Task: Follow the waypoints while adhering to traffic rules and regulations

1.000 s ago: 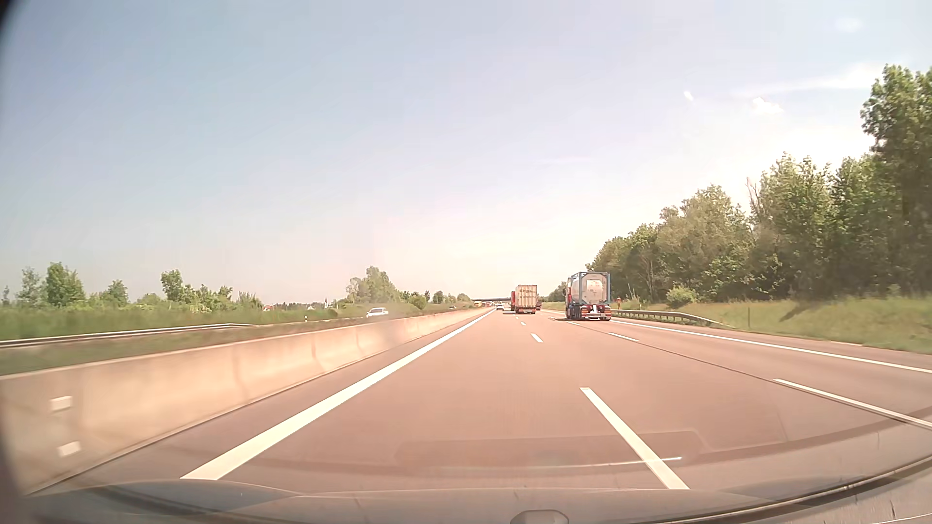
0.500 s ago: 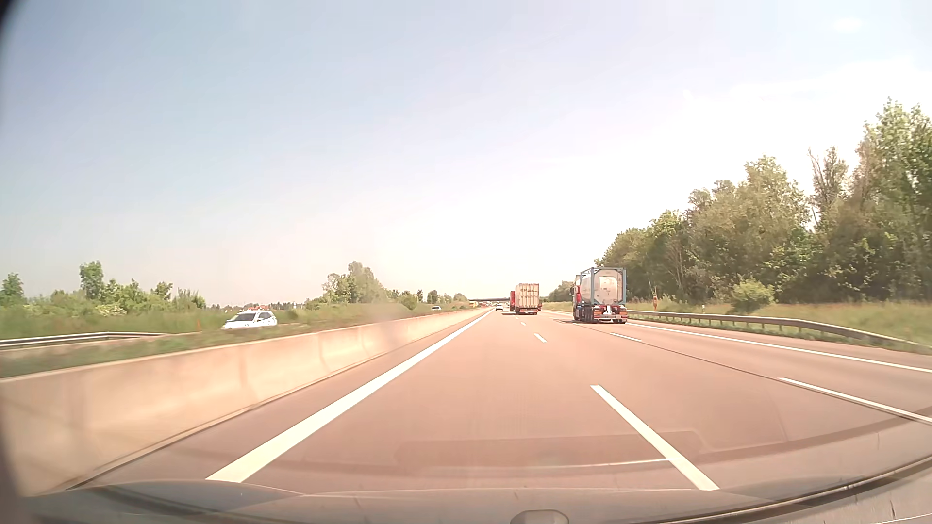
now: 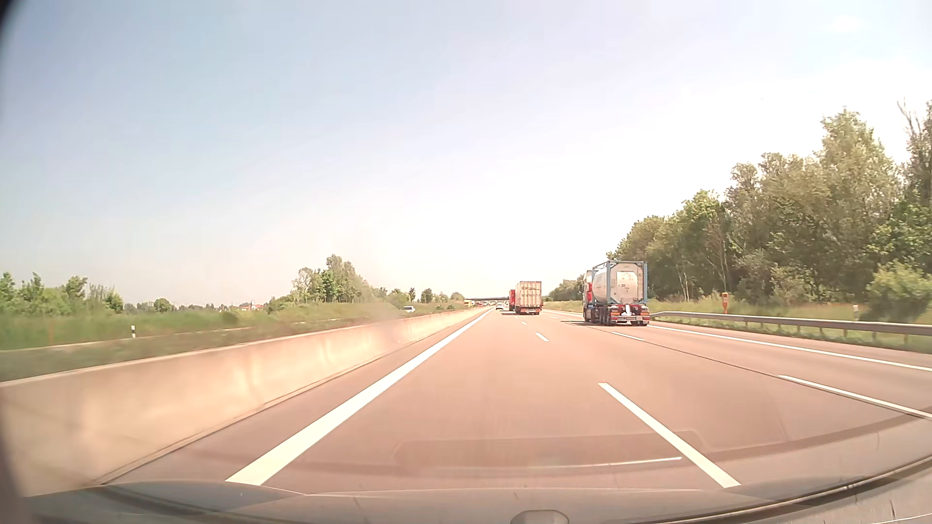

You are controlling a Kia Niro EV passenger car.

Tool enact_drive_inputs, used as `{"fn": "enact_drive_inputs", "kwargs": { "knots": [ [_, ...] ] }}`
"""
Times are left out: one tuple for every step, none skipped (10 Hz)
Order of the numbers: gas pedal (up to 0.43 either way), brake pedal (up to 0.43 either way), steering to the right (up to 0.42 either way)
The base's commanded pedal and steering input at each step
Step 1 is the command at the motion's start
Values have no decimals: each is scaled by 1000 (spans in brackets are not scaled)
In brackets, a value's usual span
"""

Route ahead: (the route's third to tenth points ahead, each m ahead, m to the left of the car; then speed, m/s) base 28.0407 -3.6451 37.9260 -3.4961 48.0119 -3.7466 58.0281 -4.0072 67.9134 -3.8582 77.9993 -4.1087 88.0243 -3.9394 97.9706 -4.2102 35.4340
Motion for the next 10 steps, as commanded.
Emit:
{"fn": "enact_drive_inputs", "kwargs": {
  "knots": [
    [0,0,0],
    [0,0,0],
    [0,0,0],
    [0,0,0],
    [0,0,0],
    [0,0,0],
    [0,0,0],
    [0,0,0],
    [0,0,0],
    [0,0,-1]
  ]
}}
